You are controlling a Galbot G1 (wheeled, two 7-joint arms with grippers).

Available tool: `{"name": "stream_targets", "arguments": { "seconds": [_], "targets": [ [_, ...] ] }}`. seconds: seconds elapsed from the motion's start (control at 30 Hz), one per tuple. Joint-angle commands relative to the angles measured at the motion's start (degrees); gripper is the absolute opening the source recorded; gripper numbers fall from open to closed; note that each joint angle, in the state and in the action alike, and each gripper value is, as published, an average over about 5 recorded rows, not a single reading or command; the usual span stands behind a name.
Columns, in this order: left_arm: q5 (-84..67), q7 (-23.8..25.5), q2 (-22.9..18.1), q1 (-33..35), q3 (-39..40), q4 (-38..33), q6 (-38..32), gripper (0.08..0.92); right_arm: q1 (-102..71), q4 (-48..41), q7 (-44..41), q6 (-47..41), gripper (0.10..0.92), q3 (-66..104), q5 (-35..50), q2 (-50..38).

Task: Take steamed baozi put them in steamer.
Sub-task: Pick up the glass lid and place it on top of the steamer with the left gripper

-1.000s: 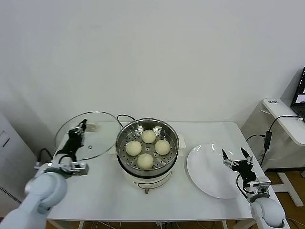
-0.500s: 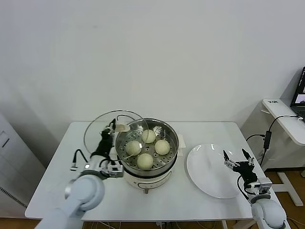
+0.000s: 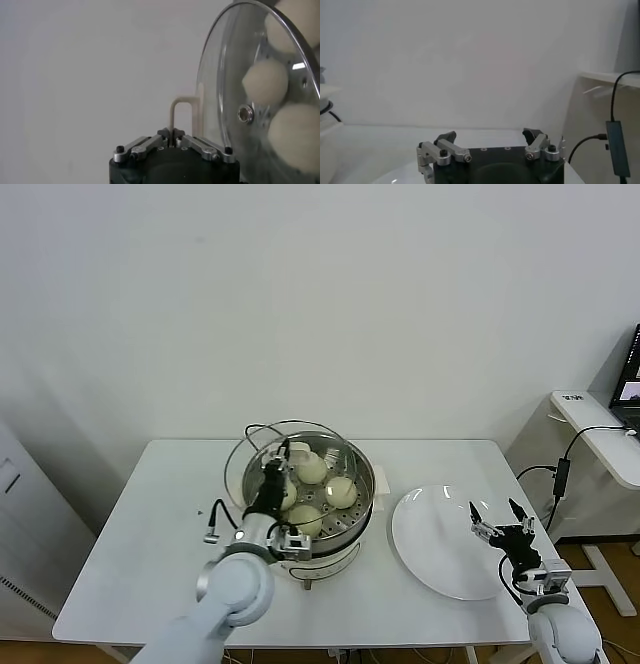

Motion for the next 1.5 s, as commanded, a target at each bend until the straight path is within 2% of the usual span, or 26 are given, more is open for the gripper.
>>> {"name": "stream_targets", "arguments": {
  "seconds": [0.03, 0.4, 0.87, 1.03, 1.17, 1.27, 1.5],
  "targets": [
    [1.5, -0.5, -4.4, -1.2, 3.3, 3.7, 0.0, 0.107, -0.1, 0.0, -0.1, 0.1, 0.823, 0.1, -0.1, 0.2],
    [1.7, -2.1, -4.6, -0.4, 3.1, 5.8, -1.1, 0.107, 0.1, -0.2, -0.3, -0.1, 0.823, 0.0, -0.3, 0.6],
    [3.0, -2.4, -4.5, 1.6, 1.7, 5.0, -2.1, 0.107, 0.2, -0.3, -0.4, 0.1, 0.823, 0.0, -0.4, 1.3],
    [2.9, -4.1, -4.4, 1.9, 1.1, 6.3, -2.5, 0.110, 0.3, 0.2, -0.4, 0.1, 0.823, 0.0, -0.1, 1.5],
    [1.5, -4.4, -3.9, 2.4, 0.2, 5.5, -3.4, 0.181, 0.1, 1.1, -1.5, -0.8, 0.823, 0.0, 1.4, 1.0],
    [-5.1, -3.6, -2.4, 4.3, -1.4, 1.0, -4.0, 0.267, -0.5, 2.4, -2.1, -2.6, 0.823, -0.2, 3.9, 0.1],
    [-46.8, 5.7, 7.2, 10.4, -9.1, -14.3, -14.1, 0.466, -0.6, 2.8, -3.7, -1.5, 0.823, -1.0, 7.8, -2.8]
  ]
}}
